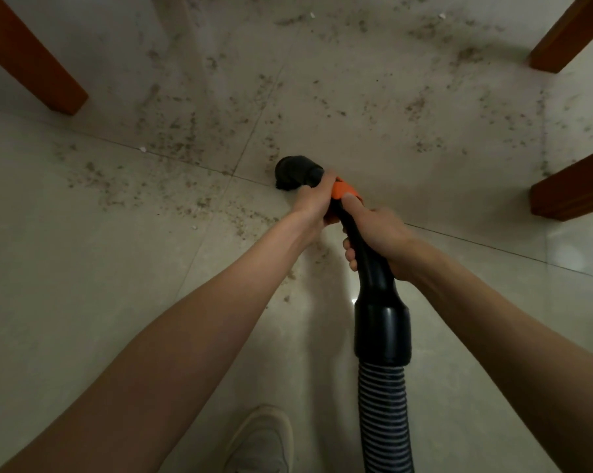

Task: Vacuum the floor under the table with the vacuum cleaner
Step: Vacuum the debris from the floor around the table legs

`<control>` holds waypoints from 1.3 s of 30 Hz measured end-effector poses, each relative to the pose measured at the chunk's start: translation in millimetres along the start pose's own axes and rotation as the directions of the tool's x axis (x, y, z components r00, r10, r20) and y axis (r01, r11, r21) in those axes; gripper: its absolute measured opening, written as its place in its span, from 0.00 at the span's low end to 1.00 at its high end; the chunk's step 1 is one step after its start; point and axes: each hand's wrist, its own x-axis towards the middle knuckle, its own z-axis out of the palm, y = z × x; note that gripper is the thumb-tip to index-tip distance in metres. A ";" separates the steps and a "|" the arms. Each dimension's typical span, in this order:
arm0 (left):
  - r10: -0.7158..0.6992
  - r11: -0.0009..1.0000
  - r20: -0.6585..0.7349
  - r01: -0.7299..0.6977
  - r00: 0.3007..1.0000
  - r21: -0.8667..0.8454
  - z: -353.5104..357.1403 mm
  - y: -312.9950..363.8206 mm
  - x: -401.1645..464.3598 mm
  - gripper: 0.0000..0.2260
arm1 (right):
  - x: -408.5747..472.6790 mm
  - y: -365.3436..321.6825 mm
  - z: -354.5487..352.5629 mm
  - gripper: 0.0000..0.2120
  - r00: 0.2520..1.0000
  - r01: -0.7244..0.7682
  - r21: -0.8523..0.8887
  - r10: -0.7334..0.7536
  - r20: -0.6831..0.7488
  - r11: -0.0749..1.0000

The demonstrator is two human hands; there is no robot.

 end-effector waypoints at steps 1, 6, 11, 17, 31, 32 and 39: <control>-0.002 1.000 -0.010 0.002 1.000 -0.002 -1.7 2.5 2.4 0.12 | 3.0 -1.9 2.8 0.19 1.000 0.003 0.011 -0.003 -0.001 1.000; 0.008 1.000 -0.076 -0.010 0.997 -0.030 -18.6 5.4 14.9 0.11 | 15.5 -6.9 16.3 0.20 0.997 0.004 0.004 -0.005 0.072 1.000; 0.023 0.999 -0.067 -0.025 0.997 -0.037 -21.8 2.4 17.5 0.11 | 16.9 -4.3 16.4 0.20 0.994 -0.011 0.015 0.010 0.110 1.000; -0.030 0.999 -0.029 0.029 0.999 -0.014 -20.3 -6.5 13.0 0.10 | 6.6 7.4 10.8 0.20 0.996 0.012 0.017 -0.013 0.089 1.000; -0.246 0.968 0.173 0.234 0.954 0.087 25.1 -61.6 -40.0 0.18 | -59.2 79.9 -65.7 0.20 1.000 -0.004 -0.137 0.006 0.010 0.991; -0.246 0.969 0.178 0.236 0.953 0.077 28.2 -61.6 -40.0 0.18 | -62.0 79.2 -66.2 0.20 1.000 -0.019 -0.109 0.020 0.006 0.994; -0.181 0.983 0.210 0.167 0.961 0.081 50.9 -61.5 -55.9 0.13 | -73.1 74.3 -69.7 0.23 1.000 -0.029 0.124 0.030 -0.006 0.992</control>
